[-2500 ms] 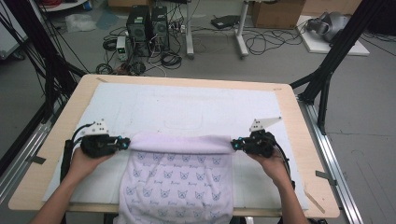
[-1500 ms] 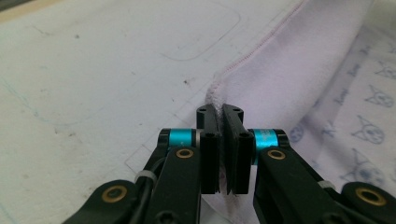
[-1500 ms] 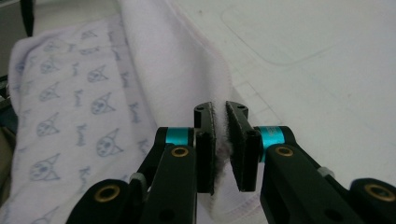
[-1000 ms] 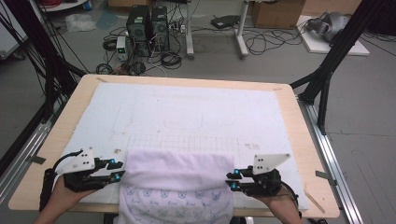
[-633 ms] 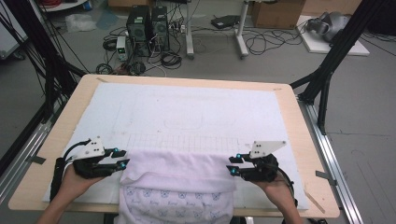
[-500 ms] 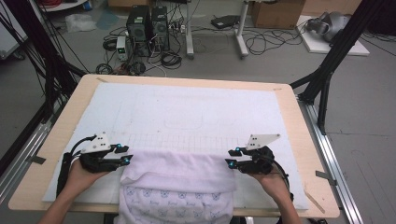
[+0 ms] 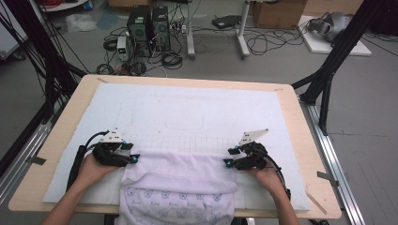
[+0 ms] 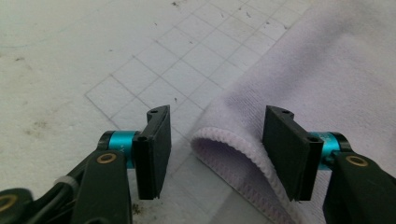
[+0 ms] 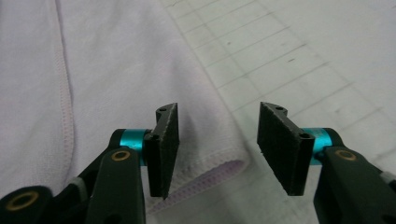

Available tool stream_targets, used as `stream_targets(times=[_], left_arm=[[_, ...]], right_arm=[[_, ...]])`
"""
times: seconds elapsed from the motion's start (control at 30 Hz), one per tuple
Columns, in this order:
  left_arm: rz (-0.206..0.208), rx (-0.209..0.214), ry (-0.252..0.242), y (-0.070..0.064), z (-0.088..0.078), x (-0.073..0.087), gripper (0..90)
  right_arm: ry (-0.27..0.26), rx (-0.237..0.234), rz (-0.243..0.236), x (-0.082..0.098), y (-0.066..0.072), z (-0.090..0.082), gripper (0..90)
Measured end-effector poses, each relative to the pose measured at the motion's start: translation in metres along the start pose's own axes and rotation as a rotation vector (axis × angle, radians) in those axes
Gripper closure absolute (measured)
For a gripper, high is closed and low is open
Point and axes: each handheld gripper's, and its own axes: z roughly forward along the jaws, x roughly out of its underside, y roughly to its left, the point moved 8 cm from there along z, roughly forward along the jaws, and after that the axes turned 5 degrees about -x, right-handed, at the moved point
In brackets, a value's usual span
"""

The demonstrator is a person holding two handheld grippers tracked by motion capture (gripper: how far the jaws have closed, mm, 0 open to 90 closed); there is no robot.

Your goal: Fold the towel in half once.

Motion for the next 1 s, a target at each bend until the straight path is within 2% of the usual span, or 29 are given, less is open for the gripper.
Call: stream_targets(times=[0.07,0.1,0.13,0.17,0.23,0.33,0.47,0.53,0.6,0.67,0.73,0.83,0.97,1.0], left_arm=[[0.020,0.010,0.000,-0.003,-0.001,0.000,56.7],[0.017,0.029,-0.002,-0.005,-0.001,0.000,60.9],[0.022,0.037,-0.003,-0.007,-0.001,0.000,66.7],[0.023,0.044,0.001,-0.007,-0.002,0.000,69.6],[0.039,0.045,0.004,-0.009,-0.003,0.000,77.8],[0.057,0.022,0.005,-0.008,-0.004,-0.002,82.0],[0.041,-0.037,-0.029,0.004,-0.004,-0.013,83.5],[0.020,-0.069,-0.057,0.013,-0.005,-0.026,83.8],[0.005,-0.119,-0.094,0.027,-0.008,-0.045,83.9],[-0.010,-0.150,-0.111,0.039,-0.009,-0.060,83.9],[-0.008,-0.186,-0.116,0.054,-0.009,-0.081,84.0],[-0.006,-0.225,-0.138,0.068,-0.013,-0.108,84.0],[0.002,-0.282,-0.190,0.087,-0.031,-0.150,84.0],[-0.005,-0.283,-0.200,0.090,-0.033,-0.155,84.0]], right_arm=[[0.013,-0.029,-0.014,0.002,0.005,0.004,56.9],[0.015,-0.021,-0.024,0.002,0.007,0.005,60.0],[0.016,-0.025,-0.031,0.002,0.008,0.005,67.9],[0.017,-0.055,-0.022,0.002,0.011,0.005,72.7],[0.021,-0.084,-0.025,0.003,0.013,0.005,80.6],[0.029,-0.073,-0.049,0.001,0.014,0.003,83.4],[0.023,-0.019,-0.046,-0.005,0.004,-0.002,84.5],[0.016,0.012,-0.043,-0.014,-0.006,-0.005,84.8],[-0.001,0.042,-0.042,-0.027,-0.017,-0.009,84.9],[-0.004,0.079,-0.041,-0.041,-0.030,-0.015,84.9],[-0.029,0.104,-0.033,-0.058,-0.044,-0.022,85.0],[-0.058,0.162,-0.033,-0.088,-0.064,-0.036,85.1],[-0.084,0.222,-0.049,-0.124,-0.079,-0.055,85.1],[-0.093,0.226,-0.052,-0.134,-0.083,-0.060,85.1]])
